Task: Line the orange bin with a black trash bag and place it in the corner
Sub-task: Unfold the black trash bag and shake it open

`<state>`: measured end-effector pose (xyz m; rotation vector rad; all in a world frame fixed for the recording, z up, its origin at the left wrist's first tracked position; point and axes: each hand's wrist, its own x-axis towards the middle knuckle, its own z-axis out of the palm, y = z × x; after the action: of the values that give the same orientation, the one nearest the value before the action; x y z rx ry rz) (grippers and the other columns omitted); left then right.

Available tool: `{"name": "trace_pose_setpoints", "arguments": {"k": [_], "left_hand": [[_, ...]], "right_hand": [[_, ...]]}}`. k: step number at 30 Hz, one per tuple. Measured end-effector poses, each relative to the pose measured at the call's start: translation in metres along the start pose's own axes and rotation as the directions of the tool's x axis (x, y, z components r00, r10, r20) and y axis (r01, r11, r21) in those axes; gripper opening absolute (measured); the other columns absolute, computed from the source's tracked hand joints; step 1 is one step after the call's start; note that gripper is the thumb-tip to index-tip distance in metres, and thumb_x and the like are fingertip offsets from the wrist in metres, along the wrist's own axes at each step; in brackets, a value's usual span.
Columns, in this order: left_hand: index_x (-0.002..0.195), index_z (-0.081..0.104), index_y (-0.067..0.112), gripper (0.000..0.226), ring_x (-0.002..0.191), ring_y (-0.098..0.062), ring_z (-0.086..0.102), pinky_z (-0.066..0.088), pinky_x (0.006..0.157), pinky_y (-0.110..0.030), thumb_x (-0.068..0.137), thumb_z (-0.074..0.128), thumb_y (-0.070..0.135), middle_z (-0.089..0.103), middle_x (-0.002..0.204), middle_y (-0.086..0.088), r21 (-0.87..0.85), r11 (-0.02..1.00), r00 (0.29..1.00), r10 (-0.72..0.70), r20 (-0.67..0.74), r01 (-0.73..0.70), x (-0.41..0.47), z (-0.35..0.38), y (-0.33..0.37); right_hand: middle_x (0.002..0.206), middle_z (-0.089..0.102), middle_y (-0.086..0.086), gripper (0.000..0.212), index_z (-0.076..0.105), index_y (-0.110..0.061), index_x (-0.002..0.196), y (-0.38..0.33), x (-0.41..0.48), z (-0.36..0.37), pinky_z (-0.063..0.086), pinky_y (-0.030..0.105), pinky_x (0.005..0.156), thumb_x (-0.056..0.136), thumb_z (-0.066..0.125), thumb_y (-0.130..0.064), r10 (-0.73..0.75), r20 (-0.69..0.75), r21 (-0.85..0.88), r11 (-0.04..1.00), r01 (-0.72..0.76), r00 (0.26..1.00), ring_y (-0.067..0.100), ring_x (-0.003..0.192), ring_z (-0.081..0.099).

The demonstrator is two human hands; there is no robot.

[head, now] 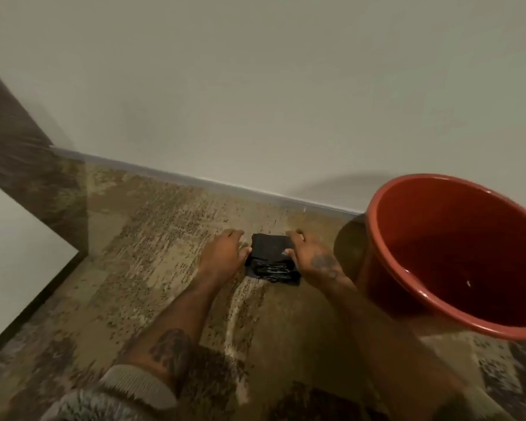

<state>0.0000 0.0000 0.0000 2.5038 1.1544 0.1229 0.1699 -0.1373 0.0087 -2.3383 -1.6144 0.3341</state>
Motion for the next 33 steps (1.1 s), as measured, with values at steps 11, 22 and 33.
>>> {"name": "trace_pose_setpoints", "arguments": {"k": [11, 22, 33], "left_hand": [[0.152, 0.037, 0.027, 0.062, 0.113, -0.029, 0.061, 0.051, 0.095, -0.042, 0.095, 0.060, 0.032, 0.063, 0.129, -0.013, -0.070, 0.996, 0.981, -0.037, 0.190, 0.051, 0.033, 0.077, -0.021], [0.119, 0.072, 0.011, 0.034, 0.104, -0.019, 0.069, 0.054, 0.096, -0.034, 0.086, 0.073, 0.017, 0.074, 0.119, -0.007, -0.236, 0.969, 0.995, -0.051, 0.080, 0.068, 0.030, 0.060, -0.009], [0.097, 0.078, 0.011, 0.018, 0.071, 0.000, 0.068, 0.047, 0.057, -0.005, 0.079, 0.082, 0.016, 0.074, 0.081, 0.006, -0.607, 0.790, 0.992, -0.128, -0.016, 0.092, 0.021, -0.041, 0.016]], "right_hand": [[0.143, 0.040, 0.014, 0.053, 0.040, -0.028, 0.147, 0.038, 0.045, 0.079, 0.043, 0.039, 0.105, 0.097, 0.054, -0.021, 0.198, 0.243, -0.120, 0.978, -0.174, 0.950, 0.032, 0.125, 0.048], [0.116, 0.064, 0.011, 0.026, 0.065, -0.010, 0.115, 0.018, 0.044, 0.071, 0.050, 0.032, 0.088, 0.096, 0.048, -0.004, 0.248, 0.115, -0.075, 0.968, -0.240, 0.962, 0.025, 0.105, 0.062], [0.145, 0.041, 0.002, 0.055, 0.041, -0.031, 0.146, -0.017, 0.024, 0.008, 0.040, 0.038, 0.107, 0.094, 0.060, -0.032, 0.197, 0.010, 0.309, 0.932, -0.190, 0.980, 0.024, 0.130, 0.044]]}}
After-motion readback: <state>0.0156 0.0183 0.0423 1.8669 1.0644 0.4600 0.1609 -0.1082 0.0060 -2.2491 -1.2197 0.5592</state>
